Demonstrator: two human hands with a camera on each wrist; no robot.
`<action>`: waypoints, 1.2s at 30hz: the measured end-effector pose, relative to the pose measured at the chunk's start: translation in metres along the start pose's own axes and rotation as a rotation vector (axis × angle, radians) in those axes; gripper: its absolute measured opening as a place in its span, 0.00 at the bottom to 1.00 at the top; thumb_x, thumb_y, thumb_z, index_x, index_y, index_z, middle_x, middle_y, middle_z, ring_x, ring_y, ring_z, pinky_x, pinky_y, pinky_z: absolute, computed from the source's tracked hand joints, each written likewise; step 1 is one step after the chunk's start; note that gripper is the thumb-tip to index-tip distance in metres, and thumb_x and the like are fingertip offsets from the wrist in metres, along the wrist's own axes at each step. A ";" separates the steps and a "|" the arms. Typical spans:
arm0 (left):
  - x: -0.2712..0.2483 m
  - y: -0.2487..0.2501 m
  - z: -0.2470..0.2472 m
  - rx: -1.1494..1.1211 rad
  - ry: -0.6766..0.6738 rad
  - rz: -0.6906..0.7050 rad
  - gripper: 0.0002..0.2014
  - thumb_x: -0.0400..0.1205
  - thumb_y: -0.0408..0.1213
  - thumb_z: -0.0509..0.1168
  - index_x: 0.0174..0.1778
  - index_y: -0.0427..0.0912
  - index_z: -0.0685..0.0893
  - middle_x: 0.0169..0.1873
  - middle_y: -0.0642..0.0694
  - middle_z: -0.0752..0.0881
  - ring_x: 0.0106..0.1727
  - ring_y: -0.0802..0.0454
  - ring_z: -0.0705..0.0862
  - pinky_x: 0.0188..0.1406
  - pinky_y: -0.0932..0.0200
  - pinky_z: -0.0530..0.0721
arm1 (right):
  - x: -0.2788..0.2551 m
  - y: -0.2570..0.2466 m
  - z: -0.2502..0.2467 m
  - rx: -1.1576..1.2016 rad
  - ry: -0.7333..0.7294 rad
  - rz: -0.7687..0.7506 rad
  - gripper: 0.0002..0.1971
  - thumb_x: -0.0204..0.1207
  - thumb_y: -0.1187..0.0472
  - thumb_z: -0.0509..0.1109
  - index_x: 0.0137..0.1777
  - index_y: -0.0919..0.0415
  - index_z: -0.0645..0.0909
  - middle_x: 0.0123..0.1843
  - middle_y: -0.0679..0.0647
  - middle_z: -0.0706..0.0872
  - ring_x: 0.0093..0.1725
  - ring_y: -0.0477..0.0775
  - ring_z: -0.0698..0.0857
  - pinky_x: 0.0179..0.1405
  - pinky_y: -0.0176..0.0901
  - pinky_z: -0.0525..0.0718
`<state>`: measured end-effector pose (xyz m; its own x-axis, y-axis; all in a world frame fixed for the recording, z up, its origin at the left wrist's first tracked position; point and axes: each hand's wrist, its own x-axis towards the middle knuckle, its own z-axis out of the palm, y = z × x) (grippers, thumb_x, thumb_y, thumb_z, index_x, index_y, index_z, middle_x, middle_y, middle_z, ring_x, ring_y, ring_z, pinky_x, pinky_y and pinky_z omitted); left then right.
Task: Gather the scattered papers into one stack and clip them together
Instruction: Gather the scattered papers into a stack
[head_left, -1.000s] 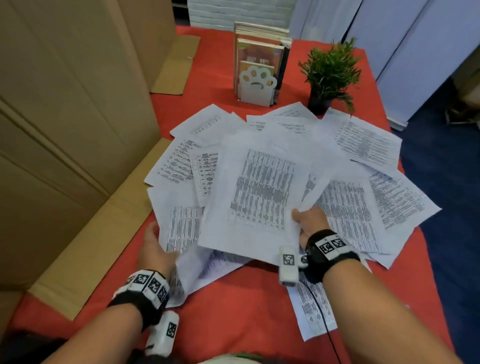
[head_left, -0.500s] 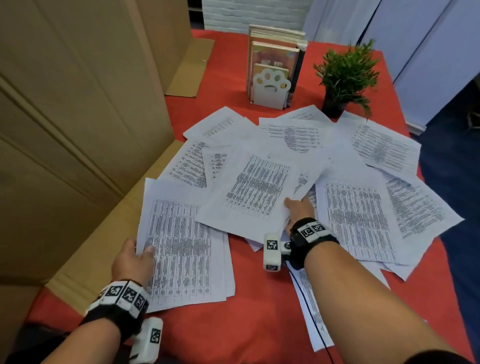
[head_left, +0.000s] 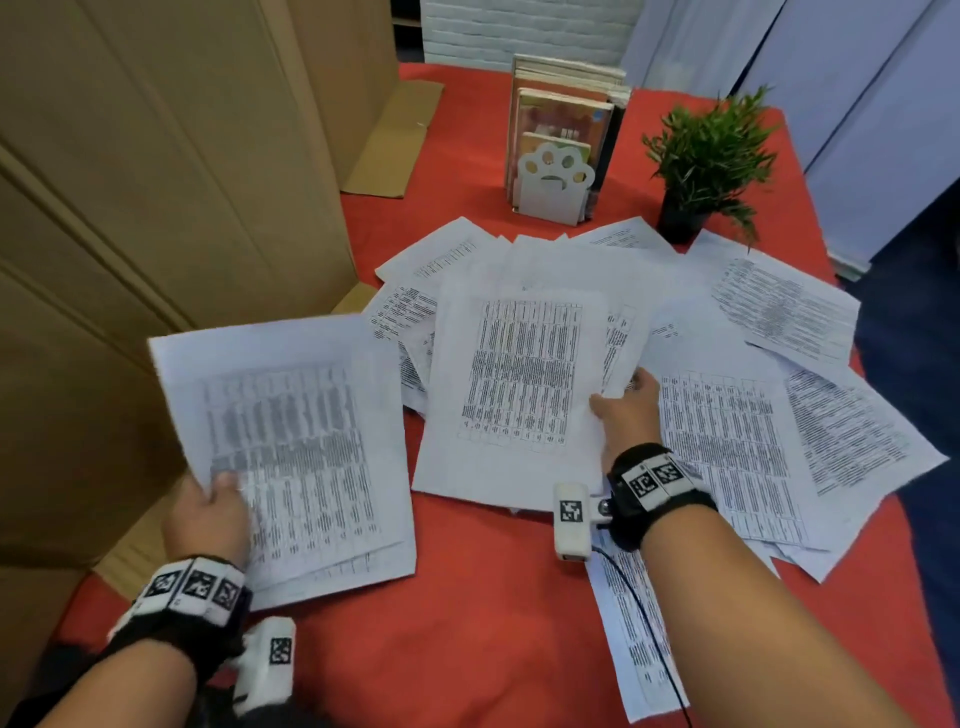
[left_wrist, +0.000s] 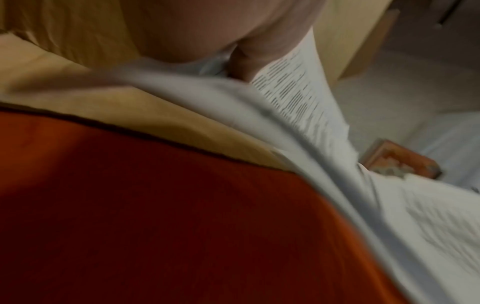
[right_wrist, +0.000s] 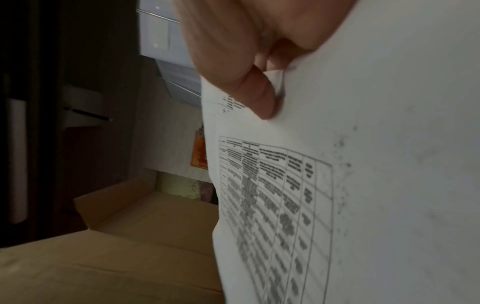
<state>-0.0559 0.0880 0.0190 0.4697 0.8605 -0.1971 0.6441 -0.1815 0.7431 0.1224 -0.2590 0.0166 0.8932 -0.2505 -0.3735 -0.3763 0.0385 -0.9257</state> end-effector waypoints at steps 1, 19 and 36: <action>0.006 0.001 0.000 -0.036 -0.003 -0.015 0.17 0.84 0.41 0.56 0.64 0.35 0.78 0.61 0.31 0.83 0.61 0.30 0.80 0.61 0.45 0.75 | -0.005 -0.002 -0.010 -0.005 -0.027 -0.005 0.29 0.69 0.82 0.63 0.65 0.53 0.71 0.50 0.45 0.84 0.54 0.54 0.84 0.60 0.53 0.81; -0.066 0.049 0.119 0.090 -0.734 0.187 0.10 0.82 0.39 0.63 0.53 0.39 0.84 0.43 0.38 0.88 0.42 0.40 0.86 0.42 0.52 0.83 | -0.074 0.058 -0.105 -0.595 -0.065 0.070 0.10 0.74 0.75 0.60 0.48 0.59 0.74 0.38 0.47 0.77 0.38 0.49 0.77 0.31 0.32 0.70; -0.096 0.034 0.103 0.104 -0.896 0.133 0.12 0.76 0.50 0.69 0.50 0.46 0.83 0.45 0.47 0.89 0.48 0.44 0.88 0.42 0.52 0.85 | -0.073 0.064 -0.105 -0.473 -0.046 0.016 0.16 0.74 0.70 0.62 0.61 0.60 0.78 0.56 0.54 0.85 0.57 0.56 0.83 0.62 0.51 0.81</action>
<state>-0.0168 -0.0500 -0.0024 0.8090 0.1455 -0.5696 0.5822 -0.3324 0.7420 0.0075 -0.3401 -0.0088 0.8924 -0.2101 -0.3993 -0.4512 -0.4051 -0.7952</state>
